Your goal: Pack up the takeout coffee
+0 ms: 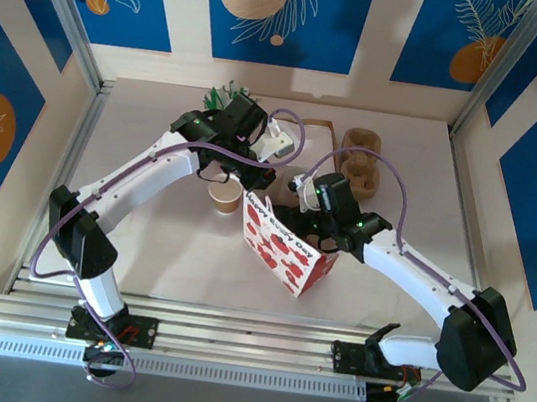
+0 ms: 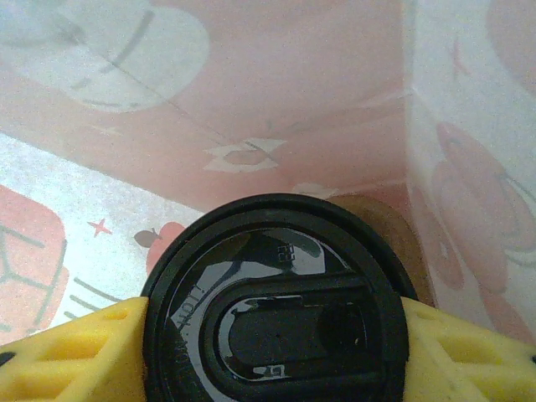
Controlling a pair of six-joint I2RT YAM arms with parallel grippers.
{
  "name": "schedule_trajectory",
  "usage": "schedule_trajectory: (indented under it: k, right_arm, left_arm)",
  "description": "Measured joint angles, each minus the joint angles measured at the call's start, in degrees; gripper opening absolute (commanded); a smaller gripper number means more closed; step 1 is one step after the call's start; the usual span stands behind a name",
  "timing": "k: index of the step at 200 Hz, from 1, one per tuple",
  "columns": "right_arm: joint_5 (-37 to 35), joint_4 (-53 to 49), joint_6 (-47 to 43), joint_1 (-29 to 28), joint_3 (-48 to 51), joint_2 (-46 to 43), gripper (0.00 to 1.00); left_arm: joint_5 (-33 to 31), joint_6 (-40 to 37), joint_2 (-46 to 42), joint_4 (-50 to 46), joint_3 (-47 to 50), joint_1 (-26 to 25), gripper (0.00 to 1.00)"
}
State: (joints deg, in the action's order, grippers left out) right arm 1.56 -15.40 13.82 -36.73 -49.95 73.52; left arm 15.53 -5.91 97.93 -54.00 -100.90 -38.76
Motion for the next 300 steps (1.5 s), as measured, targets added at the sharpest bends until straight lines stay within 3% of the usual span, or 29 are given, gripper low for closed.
schedule_trajectory:
  k: [91, 300]
  right_arm:
    - [-1.51, 0.48, 0.46, 0.07, 1.01, -2.99, 0.40]
    - [-1.55, 6.78, 1.31, 0.22, 3.89, -0.15, 0.40]
  left_arm:
    - [0.15, -0.02, -0.07, 0.17, 0.04, 0.00, 0.03]
    - [0.11, -0.02, -1.40, -0.09, 1.25, 0.00, 0.03]
